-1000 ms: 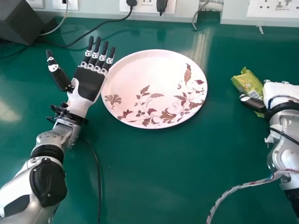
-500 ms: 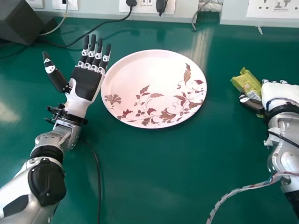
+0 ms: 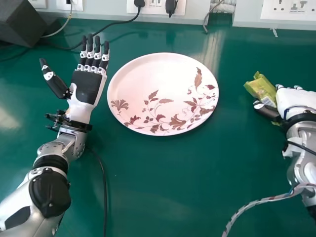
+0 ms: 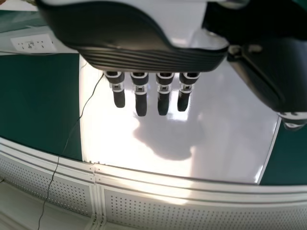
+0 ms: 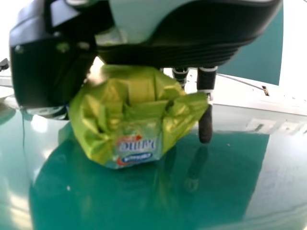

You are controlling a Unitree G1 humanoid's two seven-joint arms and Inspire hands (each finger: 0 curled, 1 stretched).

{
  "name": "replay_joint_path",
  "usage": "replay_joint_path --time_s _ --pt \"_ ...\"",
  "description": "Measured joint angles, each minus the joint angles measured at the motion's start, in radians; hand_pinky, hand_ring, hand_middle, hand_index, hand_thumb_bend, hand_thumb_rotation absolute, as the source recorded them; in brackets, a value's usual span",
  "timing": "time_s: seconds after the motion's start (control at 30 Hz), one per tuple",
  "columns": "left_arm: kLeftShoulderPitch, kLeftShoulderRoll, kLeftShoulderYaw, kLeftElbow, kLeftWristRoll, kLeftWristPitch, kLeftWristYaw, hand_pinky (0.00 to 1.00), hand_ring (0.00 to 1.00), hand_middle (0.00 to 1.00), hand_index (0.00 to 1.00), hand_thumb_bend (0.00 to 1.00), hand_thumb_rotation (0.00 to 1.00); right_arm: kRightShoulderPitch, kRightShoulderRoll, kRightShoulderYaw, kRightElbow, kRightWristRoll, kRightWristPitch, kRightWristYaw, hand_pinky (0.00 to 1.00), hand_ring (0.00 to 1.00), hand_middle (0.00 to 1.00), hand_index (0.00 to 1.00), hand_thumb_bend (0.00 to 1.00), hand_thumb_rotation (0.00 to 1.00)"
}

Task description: Pick up biscuit and place it in the plate

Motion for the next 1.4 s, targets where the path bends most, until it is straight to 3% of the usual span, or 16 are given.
replay_joint_path --time_s 0.23,0.33,0.57,0.6,0.63,0.67,0.7,0.77,0.83,0.93,0.97,1.07,1.2,1.27,1.3,1.4 --pt "-0.001 0.001 0.005 -0.001 -0.002 0.01 0.025 1.0 0.96 0.99 1.0 1.0 0.61 0.011 -0.014 0.004 -0.029 -0.001 0.004 0.017 0.37 0.42 0.52 0.73 0.26 0.0" --pt "-0.002 0.001 0.006 -0.001 -0.003 0.015 0.025 1.0 0.96 0.99 1.0 1.0 0.6 0.016 -0.015 0.005 -0.042 -0.001 0.01 0.027 0.35 0.39 0.46 0.52 0.45 0.04" --pt "-0.002 0.001 0.006 -0.005 -0.007 0.012 0.055 1.0 0.96 0.99 1.0 1.0 0.59 0.026 -0.015 0.0 -0.059 0.004 0.015 0.033 0.31 0.34 0.36 0.49 0.47 0.06" --pt "-0.002 0.001 0.006 -0.007 -0.007 0.011 0.063 1.0 0.96 0.99 1.0 1.0 0.6 0.026 -0.015 -0.001 -0.06 0.004 0.016 0.033 0.31 0.34 0.35 0.53 0.41 0.11" --pt "-0.002 0.001 0.007 -0.008 -0.008 0.012 0.07 1.0 0.96 0.99 1.0 1.0 0.6 0.027 -0.016 -0.002 -0.062 0.004 0.016 0.033 0.31 0.33 0.34 0.57 0.32 0.3" --pt "-0.002 0.001 0.008 -0.008 -0.009 0.012 0.076 1.0 0.96 0.99 1.0 1.0 0.6 0.028 -0.016 -0.002 -0.063 0.004 0.016 0.033 0.3 0.33 0.33 0.6 0.23 0.61" --pt "-0.002 0.0 0.009 -0.009 -0.01 0.009 0.089 1.0 0.96 0.99 1.0 1.0 0.6 0.029 -0.016 -0.002 -0.064 0.004 0.016 0.033 0.3 0.33 0.32 0.6 0.21 0.66" --pt "-0.002 -0.001 0.01 -0.011 -0.01 -0.001 0.11 1.0 0.96 0.99 1.0 1.0 0.59 0.03 -0.016 -0.002 -0.066 0.004 0.018 0.033 0.29 0.32 0.31 0.59 0.17 0.58" --pt "-0.003 -0.002 0.015 -0.011 -0.014 -0.006 0.126 1.0 0.96 0.99 1.0 1.0 0.6 0.032 -0.016 -0.002 -0.068 0.004 0.018 0.033 0.27 0.31 0.29 0.58 0.16 0.15" --pt "-0.004 -0.003 0.031 -0.011 -0.039 -0.012 0.157 1.0 0.95 0.99 1.0 1.0 0.62 0.039 -0.018 -0.007 -0.077 0.004 0.018 0.033 0.26 0.29 0.27 0.56 0.15 0.02" --pt "-0.004 -0.003 0.032 -0.012 -0.044 -0.012 0.168 1.0 0.95 0.99 1.0 1.0 0.62 0.041 -0.019 -0.008 -0.08 0.004 0.018 0.033 0.25 0.28 0.26 0.55 0.15 0.05" --pt "-0.005 -0.004 0.033 -0.013 -0.046 -0.011 0.182 1.0 0.95 0.99 1.0 1.0 0.63 0.048 -0.02 -0.013 -0.088 0.008 0.017 0.032 0.22 0.26 0.21 0.51 0.17 0.5" --pt "-0.006 -0.004 0.033 -0.013 -0.049 0.002 0.185 1.0 0.95 0.99 1.0 1.0 0.64 0.061 -0.025 -0.021 -0.099 0.011 0.015 0.029 0.2 0.24 0.17 0.51 0.19 0.79" --pt "-0.006 -0.004 0.033 -0.013 -0.05 0.011 0.185 1.0 0.95 0.99 1.0 1.0 0.64 0.064 -0.026 -0.024 -0.101 0.015 0.014 0.029 0.19 0.23 0.15 0.54 0.17 0.52" --pt "-0.007 -0.005 0.033 -0.013 -0.05 0.013 0.185 1.0 0.95 0.99 1.0 1.0 0.64 0.066 -0.027 -0.025 -0.102 0.016 0.014 0.029 0.19 0.22 0.13 0.57 0.17 0.28" --pt "-0.008 -0.007 0.033 -0.013 -0.05 0.013 0.185 1.0 0.95 0.99 1.0 1.0 0.64 0.067 -0.028 -0.03 -0.103 0.02 0.014 0.029 0.18 0.21 0.12 0.6 0.19 0.04"
